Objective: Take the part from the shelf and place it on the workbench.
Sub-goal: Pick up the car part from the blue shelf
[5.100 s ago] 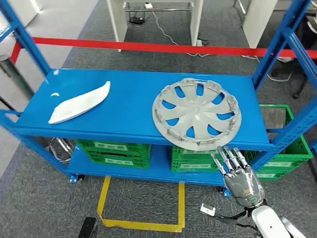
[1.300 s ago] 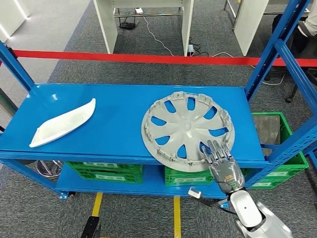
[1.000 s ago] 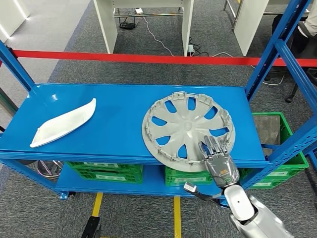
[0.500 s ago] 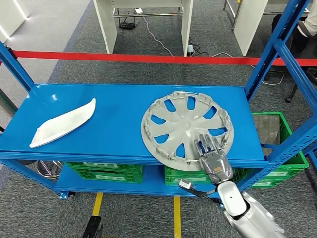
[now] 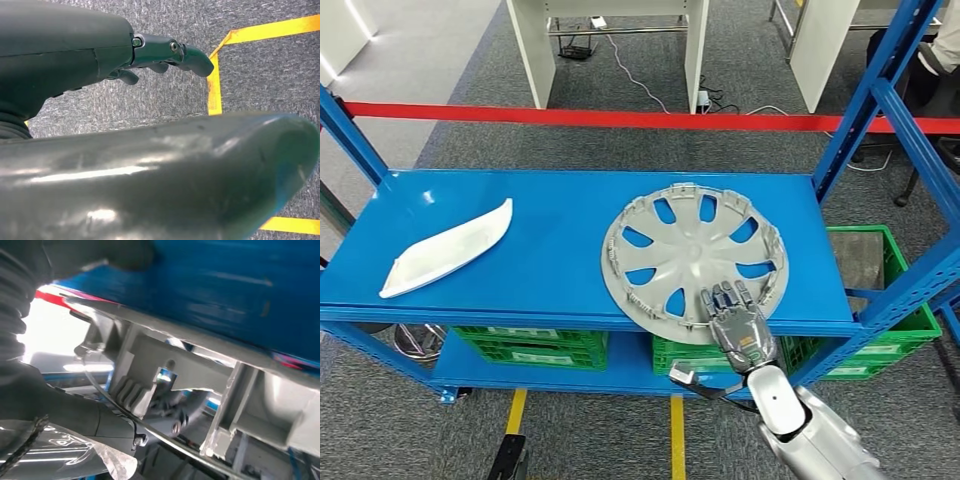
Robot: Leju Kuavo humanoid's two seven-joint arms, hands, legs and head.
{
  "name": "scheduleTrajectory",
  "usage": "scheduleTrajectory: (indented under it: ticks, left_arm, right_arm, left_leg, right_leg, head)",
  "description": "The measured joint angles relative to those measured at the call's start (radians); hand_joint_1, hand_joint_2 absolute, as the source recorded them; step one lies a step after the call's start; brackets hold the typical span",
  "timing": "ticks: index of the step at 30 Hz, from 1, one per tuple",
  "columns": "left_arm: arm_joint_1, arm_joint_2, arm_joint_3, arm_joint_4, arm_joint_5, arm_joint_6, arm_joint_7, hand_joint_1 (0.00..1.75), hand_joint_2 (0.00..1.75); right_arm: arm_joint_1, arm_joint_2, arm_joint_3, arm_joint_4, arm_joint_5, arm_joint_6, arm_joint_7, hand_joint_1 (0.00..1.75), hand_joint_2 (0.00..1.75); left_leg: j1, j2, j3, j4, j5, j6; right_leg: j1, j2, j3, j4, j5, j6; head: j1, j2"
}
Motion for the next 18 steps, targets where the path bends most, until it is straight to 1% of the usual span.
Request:
scheduleTrajectory:
  ticks: [1,2,3,5,8,9,11,13,15,18]
  left_arm:
    - [0.000,0.000,0.000,0.000,0.000,0.000,0.000,0.00,0.00]
    - [0.000,-0.001,0.000,0.000,0.000,0.000,0.001,0.00,0.00]
    - [0.000,-0.001,0.000,0.000,0.001,0.000,0.001,0.00,0.00]
    - [0.000,-0.002,0.000,0.000,0.001,0.000,0.001,0.00,0.00]
    - [0.000,-0.003,0.000,0.000,0.002,0.000,0.001,0.00,0.00]
    - [0.000,-0.004,0.000,0.000,0.002,0.000,0.001,0.00,0.00]
    - [-0.001,-0.004,0.000,0.000,0.002,0.000,0.001,0.00,0.00]
    - [-0.002,-0.005,0.000,0.000,0.003,-0.001,0.000,0.00,0.00]
    - [-0.003,-0.005,0.000,0.000,0.003,-0.002,-0.001,0.00,0.00]
    - [-0.003,-0.006,0.000,0.000,0.004,-0.004,-0.002,0.00,0.00]
  right_arm:
    - [0.000,0.001,0.000,0.001,0.000,-0.001,-0.001,0.99,1.75]
    - [0.001,0.001,0.000,0.003,0.001,-0.001,-0.002,1.10,1.75]
    - [0.001,0.001,0.000,0.004,0.001,-0.001,-0.002,1.31,1.75]
    - [0.003,0.001,0.000,0.006,0.001,-0.002,-0.003,1.67,1.75]
    - [0.005,0.002,0.000,0.008,0.001,-0.001,-0.008,1.73,1.75]
    - [0.005,0.003,0.000,0.009,0.001,-0.001,-0.010,1.72,1.75]
    - [0.006,0.004,0.000,0.009,0.001,-0.001,-0.012,1.70,1.75]
    - [0.005,0.004,-0.001,0.010,0.001,-0.002,-0.012,1.62,1.75]
    - [0.005,0.004,-0.002,0.010,0.001,-0.003,-0.013,1.58,1.75]
    - [0.005,0.004,-0.004,0.010,0.001,-0.004,-0.015,1.65,1.75]
  left_leg:
    - [0.000,0.000,0.000,0.000,0.000,0.000]
    - [0.000,0.001,0.000,0.000,0.000,0.000]
    - [0.000,0.001,0.001,0.000,0.000,0.000]
    - [0.000,0.001,0.001,0.000,0.001,0.000]
    - [0.000,0.001,0.001,0.000,0.001,0.000]
    - [0.000,0.001,0.001,0.000,0.002,0.000]
    - [0.000,0.001,0.001,0.000,0.002,0.000]
    - [0.000,0.001,0.001,0.000,0.003,0.000]
    - [0.000,0.001,0.001,0.000,0.003,0.001]
    - [0.000,0.001,0.001,0.000,0.003,0.001]
  right_leg:
    - [0.000,0.000,0.000,0.000,0.000,0.000]
    - [0.000,0.001,0.000,0.000,0.000,0.000]
    - [0.000,0.001,0.000,0.000,0.000,0.000]
    - [0.000,0.001,0.000,0.000,0.001,-0.001]
    - [0.000,0.001,0.000,0.000,0.002,-0.002]
    - [0.000,0.001,0.000,0.000,0.002,-0.002]
    - [0.000,0.001,0.000,0.000,0.003,-0.002]
    - [0.000,0.001,-0.001,0.000,0.003,-0.002]
    - [0.000,0.001,-0.001,0.000,0.003,-0.002]
    - [0.000,0.001,0.000,0.000,0.004,-0.001]
  head:
    - [0.000,0.000]
    - [0.000,0.000]
    - [0.000,0.000]
    - [0.000,0.000]
    - [0.000,0.000]
    - [0.000,0.000]
    - [0.000,0.000]
    - [0.000,0.000]
    - [0.000,0.000]
    - [0.000,0.000]
